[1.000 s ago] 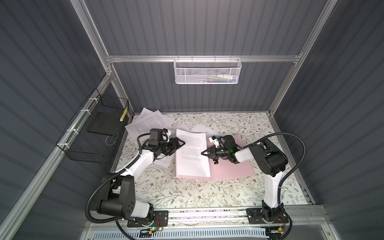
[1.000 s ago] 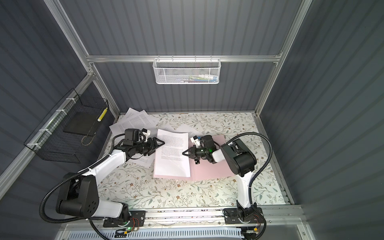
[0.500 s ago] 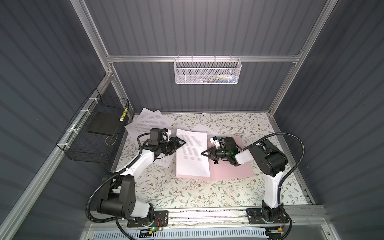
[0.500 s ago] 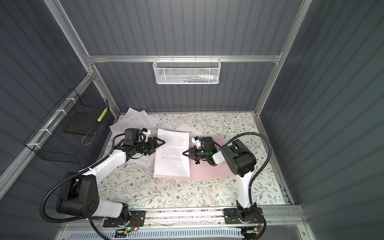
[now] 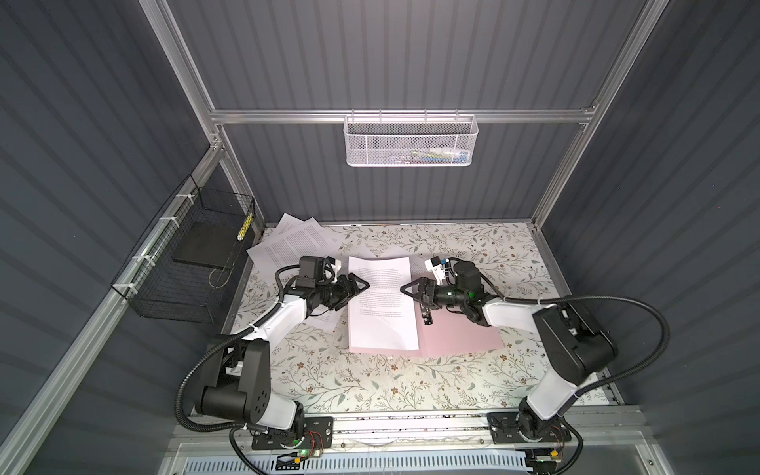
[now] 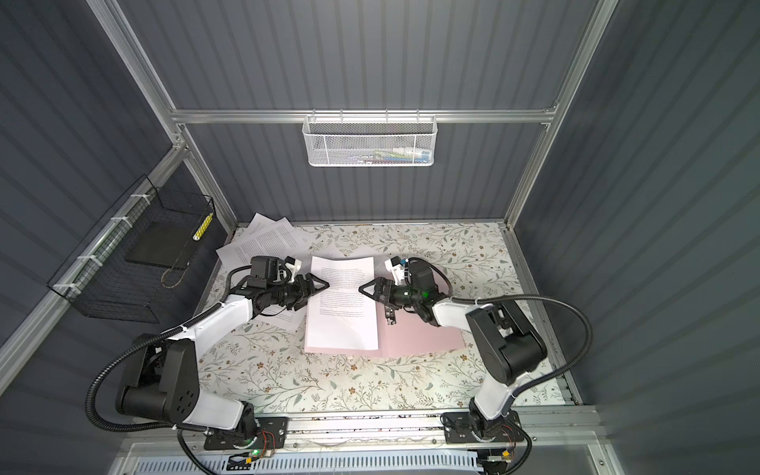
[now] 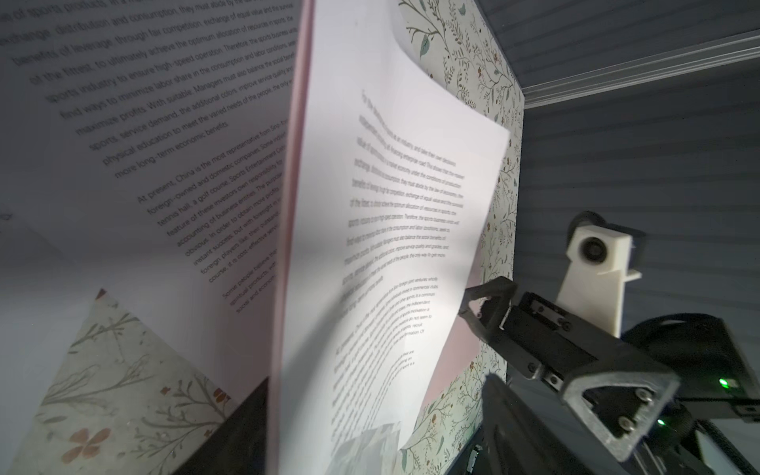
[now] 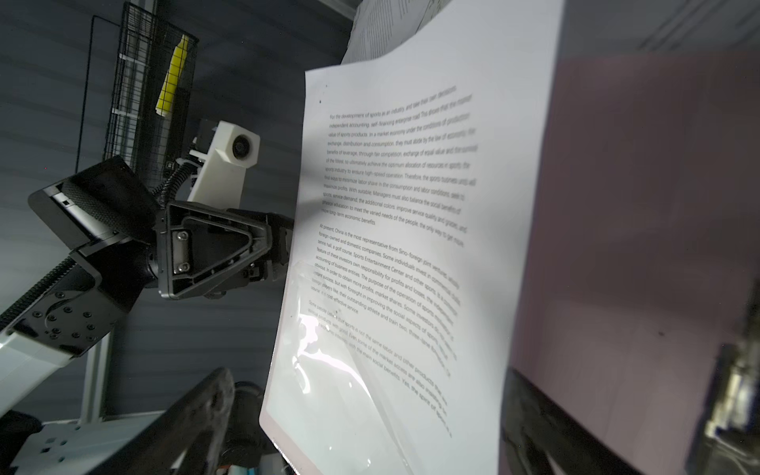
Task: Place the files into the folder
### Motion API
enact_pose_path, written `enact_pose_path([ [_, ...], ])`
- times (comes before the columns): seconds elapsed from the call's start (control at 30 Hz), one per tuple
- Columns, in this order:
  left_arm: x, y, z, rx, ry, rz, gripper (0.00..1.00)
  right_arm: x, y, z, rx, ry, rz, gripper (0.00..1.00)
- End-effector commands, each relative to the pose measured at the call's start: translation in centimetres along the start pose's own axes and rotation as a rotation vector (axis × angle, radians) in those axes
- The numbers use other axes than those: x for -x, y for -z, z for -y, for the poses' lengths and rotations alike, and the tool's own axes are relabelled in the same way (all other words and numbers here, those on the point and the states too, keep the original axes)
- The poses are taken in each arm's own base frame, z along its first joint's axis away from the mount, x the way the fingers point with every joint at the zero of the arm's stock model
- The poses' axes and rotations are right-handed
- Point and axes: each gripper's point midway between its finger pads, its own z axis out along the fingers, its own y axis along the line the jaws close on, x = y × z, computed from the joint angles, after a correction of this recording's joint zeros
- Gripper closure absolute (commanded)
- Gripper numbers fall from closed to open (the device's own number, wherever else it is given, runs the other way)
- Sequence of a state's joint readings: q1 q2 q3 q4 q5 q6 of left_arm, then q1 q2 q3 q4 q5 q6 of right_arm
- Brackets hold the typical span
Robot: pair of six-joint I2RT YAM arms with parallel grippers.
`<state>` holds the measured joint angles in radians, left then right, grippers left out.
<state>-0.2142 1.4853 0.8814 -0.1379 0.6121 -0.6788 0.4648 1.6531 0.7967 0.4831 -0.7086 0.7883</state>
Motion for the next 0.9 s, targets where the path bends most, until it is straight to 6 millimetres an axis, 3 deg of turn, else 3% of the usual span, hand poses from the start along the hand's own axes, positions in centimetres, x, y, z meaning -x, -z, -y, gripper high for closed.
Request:
enact_pose_path([
  [0.0,-1.2,-0.3,-0.3,-0.023,-0.005,-0.057,0.24,-0.2,2.8,4.6,-0.273,0.021,0.019,0.01],
  [0.1,-1.9,-0.4,0.1,-0.048,-0.018,-0.086,0.25,1.3,6.9,8.1,-0.552,0.038,0.126,0.01],
  [0.2,-2.7,-0.7,-0.1,-0.038,-0.032,-0.121,0.26,2.7,10.2,9.0,-0.689,0.079,0.254,0.01],
  [0.33,-3.5,-2.1,0.5,-0.047,-0.056,-0.170,0.27,3.4,12.0,10.3,-0.495,-0.085,0.278,0.01],
  [0.4,-4.0,-3.3,1.1,-0.045,-0.082,-0.201,0.28,3.6,13.3,11.2,-0.510,-0.113,0.309,0.01],
  [0.87,-8.2,-10.9,5.8,-0.052,-0.199,-0.332,0.28,4.5,18.6,10.5,-0.653,-0.034,0.491,0.01],
])
